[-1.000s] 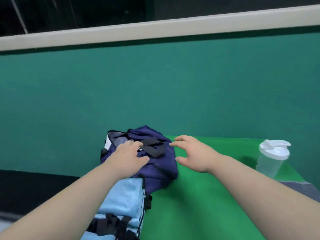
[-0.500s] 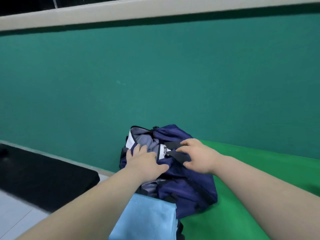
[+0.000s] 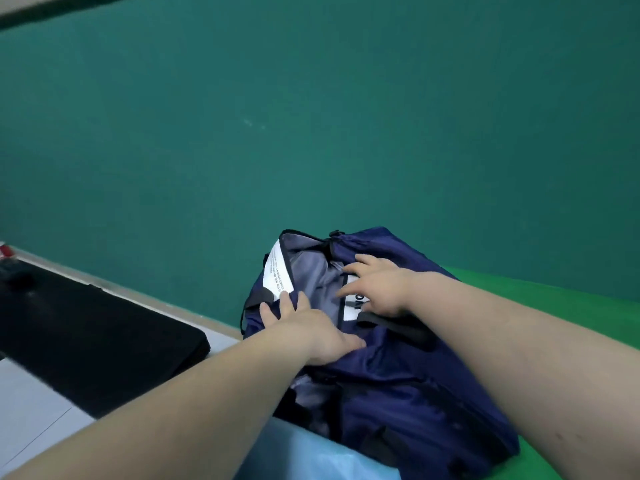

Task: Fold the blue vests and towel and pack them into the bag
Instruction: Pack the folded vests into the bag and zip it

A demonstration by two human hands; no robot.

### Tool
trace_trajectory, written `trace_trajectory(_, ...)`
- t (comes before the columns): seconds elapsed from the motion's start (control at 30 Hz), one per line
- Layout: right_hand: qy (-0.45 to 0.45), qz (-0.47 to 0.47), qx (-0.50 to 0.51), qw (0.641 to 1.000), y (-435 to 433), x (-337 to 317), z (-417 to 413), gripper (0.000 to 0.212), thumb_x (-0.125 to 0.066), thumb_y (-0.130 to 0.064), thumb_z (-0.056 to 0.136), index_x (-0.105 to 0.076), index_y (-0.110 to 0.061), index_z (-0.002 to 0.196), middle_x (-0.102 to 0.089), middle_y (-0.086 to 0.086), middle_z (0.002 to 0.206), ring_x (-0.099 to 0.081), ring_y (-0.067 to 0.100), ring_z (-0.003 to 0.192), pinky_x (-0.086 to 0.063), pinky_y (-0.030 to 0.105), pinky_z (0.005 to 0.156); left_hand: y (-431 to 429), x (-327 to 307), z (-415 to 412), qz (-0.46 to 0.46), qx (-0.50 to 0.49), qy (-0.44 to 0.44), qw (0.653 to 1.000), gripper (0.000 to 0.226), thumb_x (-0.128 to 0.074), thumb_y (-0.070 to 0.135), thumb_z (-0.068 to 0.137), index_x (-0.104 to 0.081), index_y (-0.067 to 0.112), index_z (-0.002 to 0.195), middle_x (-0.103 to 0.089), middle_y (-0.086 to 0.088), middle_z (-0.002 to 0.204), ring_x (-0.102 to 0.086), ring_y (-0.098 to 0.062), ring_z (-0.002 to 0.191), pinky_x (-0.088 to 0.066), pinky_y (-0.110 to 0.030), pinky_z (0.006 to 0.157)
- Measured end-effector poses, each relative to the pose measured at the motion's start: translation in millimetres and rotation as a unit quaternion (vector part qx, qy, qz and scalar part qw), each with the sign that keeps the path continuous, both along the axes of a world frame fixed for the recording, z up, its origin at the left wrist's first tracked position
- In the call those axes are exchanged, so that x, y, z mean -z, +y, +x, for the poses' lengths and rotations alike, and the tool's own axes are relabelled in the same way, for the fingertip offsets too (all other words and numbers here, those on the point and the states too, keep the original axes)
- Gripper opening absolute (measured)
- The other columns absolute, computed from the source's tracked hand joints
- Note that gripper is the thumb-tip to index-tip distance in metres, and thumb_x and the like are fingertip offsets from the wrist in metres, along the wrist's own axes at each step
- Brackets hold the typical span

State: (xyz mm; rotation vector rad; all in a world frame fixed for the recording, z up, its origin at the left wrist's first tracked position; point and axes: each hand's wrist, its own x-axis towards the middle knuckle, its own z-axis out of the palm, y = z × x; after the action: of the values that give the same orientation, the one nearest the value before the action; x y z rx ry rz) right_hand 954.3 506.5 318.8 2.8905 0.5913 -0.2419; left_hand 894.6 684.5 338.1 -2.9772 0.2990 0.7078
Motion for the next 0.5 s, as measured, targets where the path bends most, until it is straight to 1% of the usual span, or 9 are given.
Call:
trace_trajectory(0.1,0.018,-0.033,-0.023,0.999,8,10,11,0.062,-0.059,-0.030,0.093,-0.035,-0.054,0.145,-0.007,-0.001,0.166,0.007,0.032,0.152,-0.005,0.055,0.121,-1,11,2,0.006,0.013,-0.007,1.000,0.092,-0.042,0.081,0.082,-0.037,0.022,0.152,0.013,-0.007,0.166,0.021,-0.037,0.149,0.009,-0.065,0.115)
trace_trajectory(0.17,0.027,-0.049,-0.028,0.998,13,14,15,0.065,-0.058,-0.028,0.092,-0.032,-0.055,0.145,-0.002,0.000,0.167,0.013,0.032,0.152,0.002,0.056,0.121,0,18,6,-0.005,0.011,-0.012,1.000,0.078,-0.051,0.070,0.084,-0.045,0.024,0.147,0.012,-0.008,0.166,0.020,-0.037,0.149,0.009,-0.067,0.114)
trace_trajectory(0.27,0.031,-0.047,-0.030,0.998,18,17,15,0.064,-0.058,-0.025,0.089,-0.038,-0.054,0.142,-0.001,0.001,0.166,0.016,0.031,0.151,0.006,0.057,0.121,0,29,10,-0.022,-0.001,-0.025,0.999,0.058,-0.057,0.049,0.085,-0.053,0.028,0.138,0.011,-0.007,0.166,0.021,-0.037,0.149,0.009,-0.070,0.111)
trace_trajectory(0.37,0.010,-0.019,-0.040,0.999,18,17,16,0.050,-0.061,-0.026,0.088,-0.051,-0.048,0.132,-0.006,0.001,0.166,0.014,0.030,0.152,0.005,0.058,0.120,0,31,9,-0.061,0.001,-0.059,0.996,0.039,-0.057,0.040,0.086,-0.063,0.029,0.123,0.011,-0.003,0.166,0.021,-0.034,0.149,0.009,-0.069,0.112)
trace_trajectory(0.43,0.003,0.002,-0.042,0.999,15,17,17,0.037,-0.065,-0.031,0.087,-0.059,-0.044,0.121,-0.009,0.000,0.166,0.012,0.029,0.152,0.004,0.059,0.120,2,28,6,-0.090,0.004,-0.086,0.992,0.028,-0.059,0.039,0.086,-0.066,0.031,0.111,0.013,-0.001,0.166,0.022,-0.032,0.149,0.009,-0.067,0.113)
trace_trajectory(0.5,0.002,0.025,-0.036,0.999,13,17,16,0.027,-0.069,-0.035,0.083,-0.063,-0.040,0.109,-0.010,-0.001,0.165,0.013,0.029,0.152,0.004,0.057,0.120,5,25,3,-0.119,-0.001,-0.107,0.987,0.012,-0.062,0.038,0.085,-0.065,0.033,0.095,0.015,0.001,0.165,0.024,-0.031,0.149,0.010,-0.066,0.113)
